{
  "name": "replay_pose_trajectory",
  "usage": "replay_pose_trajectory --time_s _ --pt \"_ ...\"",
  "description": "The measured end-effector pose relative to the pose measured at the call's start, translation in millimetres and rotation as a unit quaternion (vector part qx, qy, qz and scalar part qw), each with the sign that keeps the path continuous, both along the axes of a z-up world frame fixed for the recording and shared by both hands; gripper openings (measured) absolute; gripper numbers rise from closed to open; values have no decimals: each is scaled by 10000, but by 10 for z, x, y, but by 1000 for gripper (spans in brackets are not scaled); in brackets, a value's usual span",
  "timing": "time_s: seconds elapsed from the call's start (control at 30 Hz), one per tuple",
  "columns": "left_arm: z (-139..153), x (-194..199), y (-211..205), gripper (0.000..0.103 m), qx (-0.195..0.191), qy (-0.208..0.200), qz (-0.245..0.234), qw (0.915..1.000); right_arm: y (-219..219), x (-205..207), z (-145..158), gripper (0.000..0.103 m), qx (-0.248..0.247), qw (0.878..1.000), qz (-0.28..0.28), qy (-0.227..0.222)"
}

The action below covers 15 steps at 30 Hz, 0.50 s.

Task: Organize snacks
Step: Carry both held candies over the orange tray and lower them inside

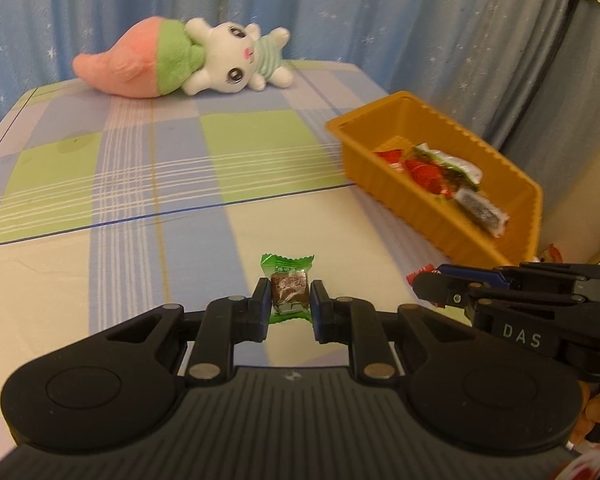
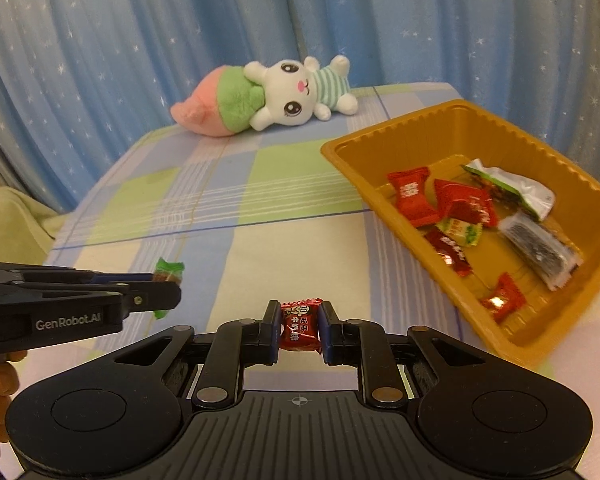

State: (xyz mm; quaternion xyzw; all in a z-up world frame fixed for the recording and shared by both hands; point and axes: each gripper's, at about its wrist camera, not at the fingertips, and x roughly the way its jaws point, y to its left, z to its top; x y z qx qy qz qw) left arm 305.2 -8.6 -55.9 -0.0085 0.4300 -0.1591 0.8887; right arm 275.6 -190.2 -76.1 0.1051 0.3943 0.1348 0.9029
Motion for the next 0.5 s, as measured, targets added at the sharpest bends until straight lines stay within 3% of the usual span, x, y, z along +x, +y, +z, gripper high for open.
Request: replay_pose_trajectory --time_s 0.5 --pt "324 -142 -911 18 -113 -341 -514 9980 -890 -334 385 20 205 9975 -549 -394"
